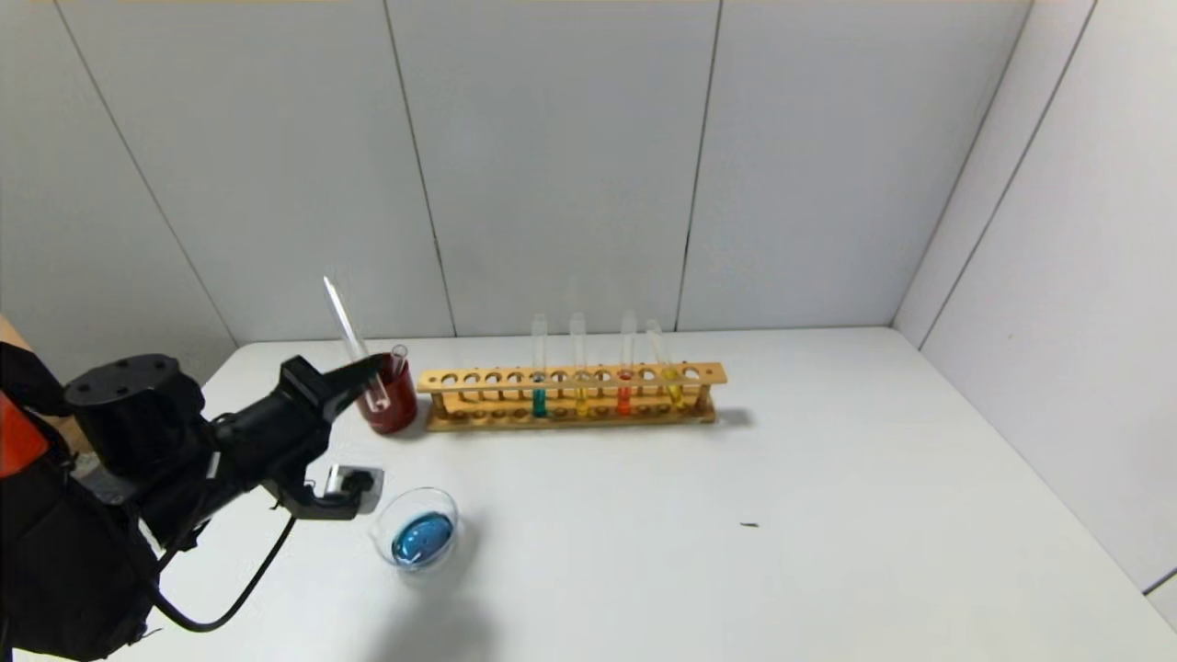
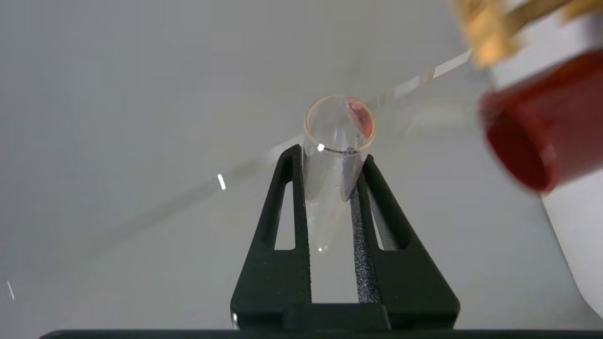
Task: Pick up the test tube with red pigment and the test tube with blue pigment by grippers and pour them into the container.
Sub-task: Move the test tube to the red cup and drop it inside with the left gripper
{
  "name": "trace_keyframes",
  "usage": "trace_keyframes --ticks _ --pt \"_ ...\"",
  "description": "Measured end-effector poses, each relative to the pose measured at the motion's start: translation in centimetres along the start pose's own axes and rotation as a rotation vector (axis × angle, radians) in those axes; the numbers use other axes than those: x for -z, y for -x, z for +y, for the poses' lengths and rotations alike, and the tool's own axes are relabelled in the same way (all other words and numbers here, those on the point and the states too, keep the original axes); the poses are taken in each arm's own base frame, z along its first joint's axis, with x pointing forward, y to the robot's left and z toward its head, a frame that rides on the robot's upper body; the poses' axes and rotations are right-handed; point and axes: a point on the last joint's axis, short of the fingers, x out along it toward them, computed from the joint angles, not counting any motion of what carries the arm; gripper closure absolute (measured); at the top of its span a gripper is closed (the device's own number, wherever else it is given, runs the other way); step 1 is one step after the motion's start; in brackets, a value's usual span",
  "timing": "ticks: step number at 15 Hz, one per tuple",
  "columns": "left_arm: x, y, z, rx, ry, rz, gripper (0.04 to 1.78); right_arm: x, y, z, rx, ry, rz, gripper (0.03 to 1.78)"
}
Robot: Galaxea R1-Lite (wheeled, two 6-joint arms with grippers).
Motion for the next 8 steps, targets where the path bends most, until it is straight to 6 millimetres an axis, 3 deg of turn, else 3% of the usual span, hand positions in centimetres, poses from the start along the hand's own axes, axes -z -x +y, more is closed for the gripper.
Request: trace_keyframes --ticks 6,8 --pt "3.7 -0.6 4.3 -0.115 0.483 0.517 1.52 0.0 0.0 0.0 0.000 0.001 0.000 0.06" --pt "4.4 -1.1 4.8 -0.137 0.697 0.591 1.52 0.0 0.0 0.0 0.000 0.000 0.000 0.06"
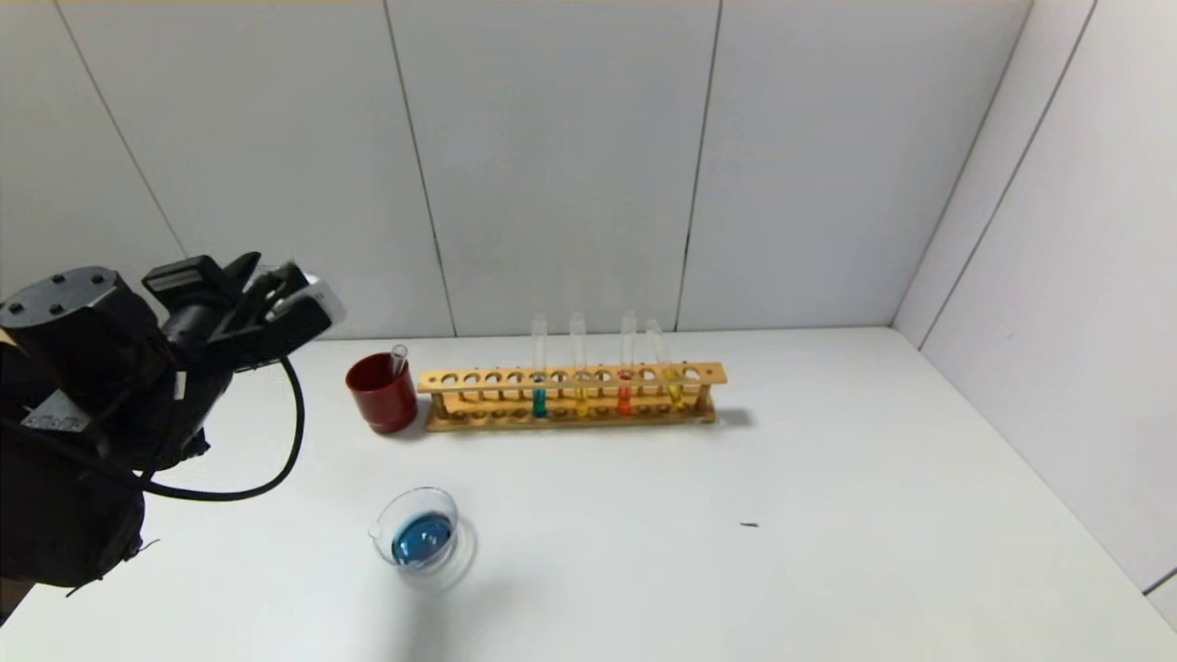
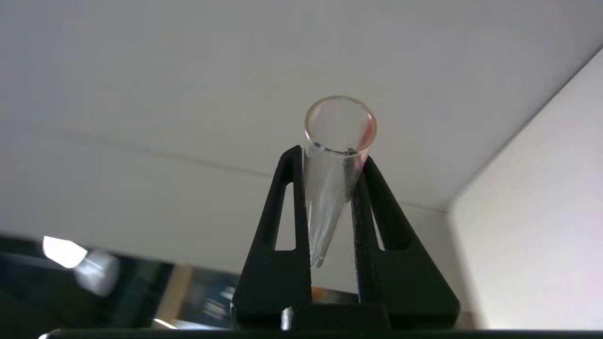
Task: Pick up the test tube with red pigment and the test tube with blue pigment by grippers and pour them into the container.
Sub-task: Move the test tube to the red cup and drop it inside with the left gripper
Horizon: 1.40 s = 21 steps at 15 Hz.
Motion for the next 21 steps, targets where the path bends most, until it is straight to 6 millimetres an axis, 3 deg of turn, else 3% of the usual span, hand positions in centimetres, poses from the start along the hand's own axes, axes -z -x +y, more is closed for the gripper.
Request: trace_keyframes --ticks 5,8,11,21 --pt "-0.9 -2.6 1.5 -0.001 0.606 0.045 1.52 0.0 0.0 0.0 0.000 0.000 0.000 0.06" --pt "-1.9 -3.0 0.5 0.082 0.879 0.049 1.52 0.0 0.0 0.0 0.000 0.000 0.000 0.06" --pt "-2.4 -3.0 -0.7 0.209 0.970 0.042 1.52 0.0 0.0 0.0 0.000 0.000 0.000 0.06" --pt "-2.2 -4.5 -4.9 0.344 1.106 0.075 1.52 0.0 0.0 0.0 0.000 0.000 0.000 0.06"
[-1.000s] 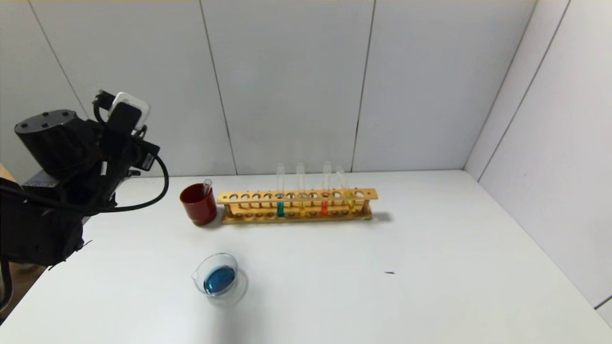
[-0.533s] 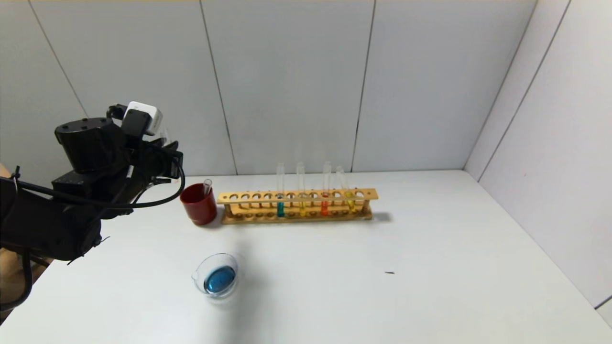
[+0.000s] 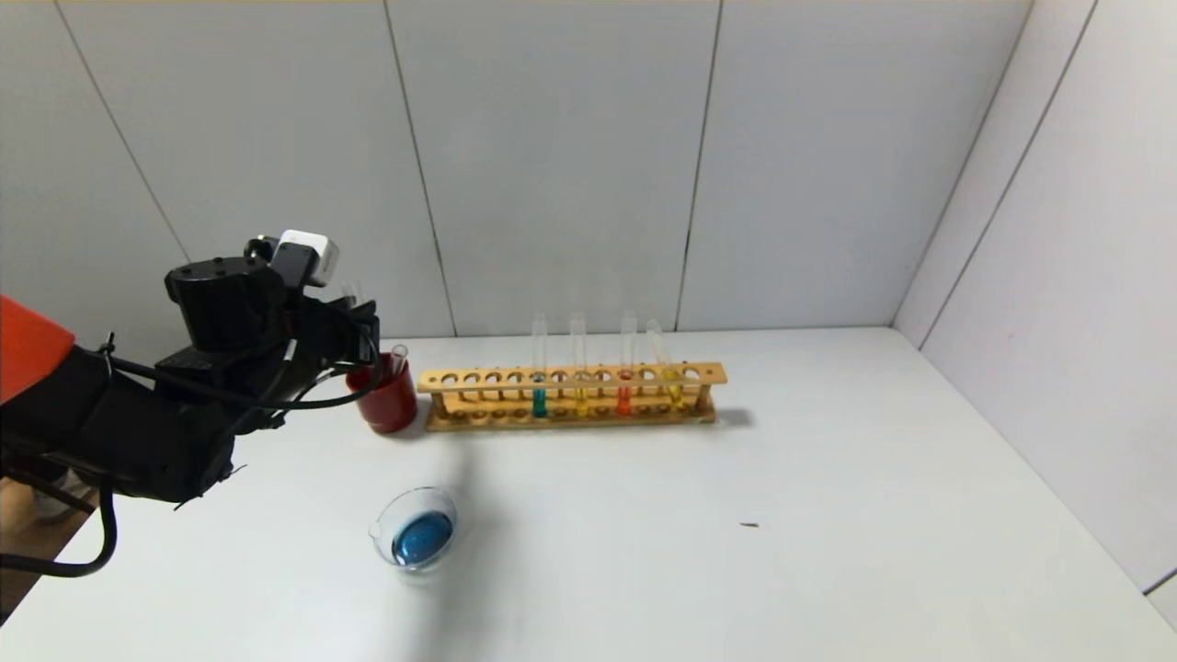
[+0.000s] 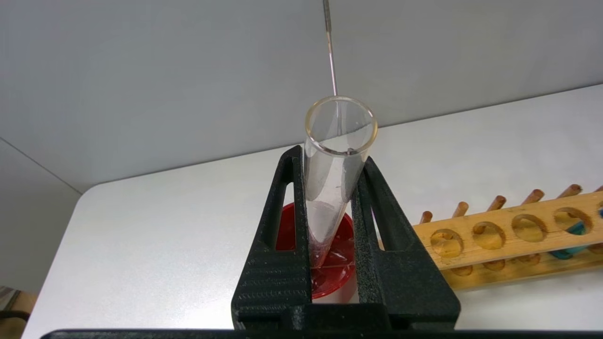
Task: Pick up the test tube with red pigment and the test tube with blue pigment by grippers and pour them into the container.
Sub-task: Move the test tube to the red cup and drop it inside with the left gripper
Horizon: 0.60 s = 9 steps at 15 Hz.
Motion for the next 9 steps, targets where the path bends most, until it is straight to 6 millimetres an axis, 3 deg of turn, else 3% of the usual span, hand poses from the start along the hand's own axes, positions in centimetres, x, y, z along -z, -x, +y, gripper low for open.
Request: trace_keyframes --ticks 9 --pt "2.8 -2.5 -0.5 -0.001 0.002 0.003 1.50 0.0 0.0 0.0 0.000 0.000 0.000 0.06"
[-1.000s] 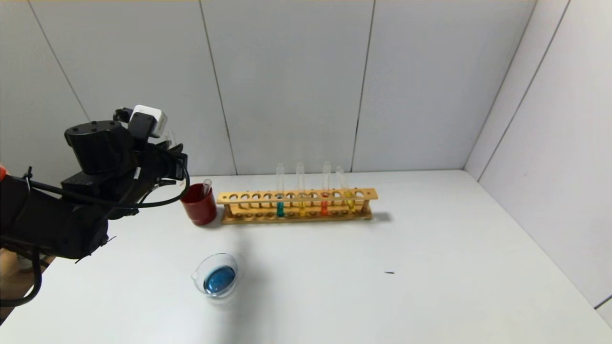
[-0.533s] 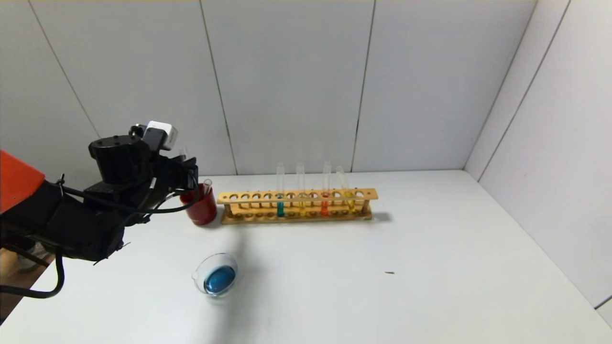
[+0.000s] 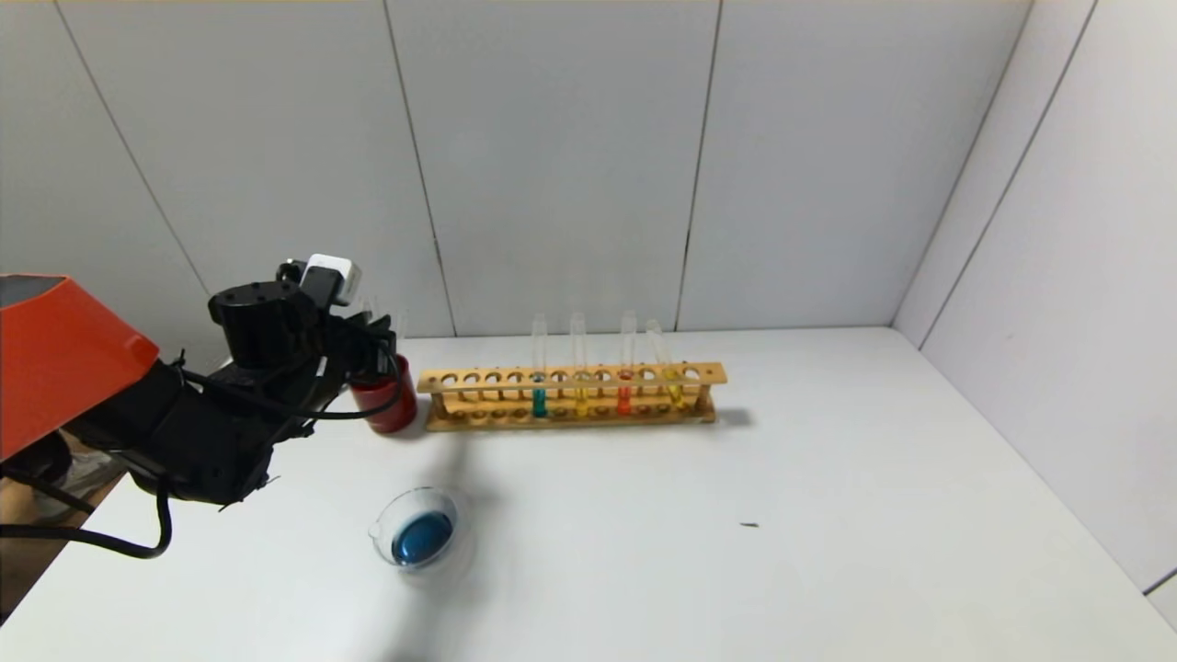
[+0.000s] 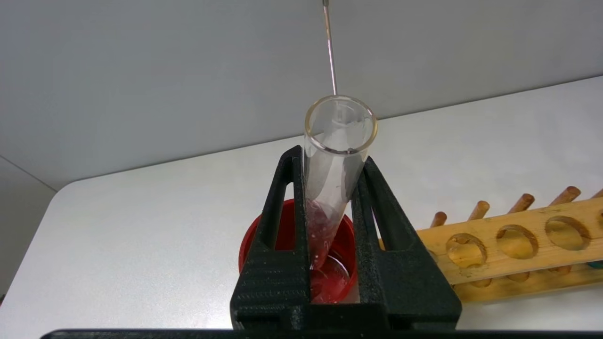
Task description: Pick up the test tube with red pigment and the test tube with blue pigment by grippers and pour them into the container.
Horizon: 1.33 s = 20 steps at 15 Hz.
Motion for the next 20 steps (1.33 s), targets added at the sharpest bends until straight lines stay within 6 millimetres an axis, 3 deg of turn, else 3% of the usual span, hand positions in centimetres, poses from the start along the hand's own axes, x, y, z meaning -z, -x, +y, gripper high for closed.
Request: trace_keyframes --ticks 3,8,11,13,16,20 --pt "0.3 -0.4 -0.1 0.000 0.000 0.004 1.32 0.0 0.0 0.0 0.000 0.000 0.000 0.06" --pt "0.5 -0.5 -0.1 0.004 -0.004 0.009 0.53 0.0 0.0 0.0 0.000 0.000 0.000 0.06" --pt "0.4 -0.5 -0.1 0.001 -0.004 0.003 0.19 0.0 0.0 0.0 0.000 0.000 0.000 0.06" --pt "0.0 -0.4 -0.1 -0.002 -0.006 -0.019 0.09 0.0 0.0 0.0 0.000 0.000 0.000 0.06" --pt "-2.2 0.4 -0.6 0.013 -0.010 -0.079 0.08 0.0 0.0 0.0 0.000 0.000 0.000 0.06" --pt "-5.7 3.7 -2.5 0.073 -0.080 -0.116 0.08 0.0 0.0 0.0 0.000 0.000 0.000 0.06"
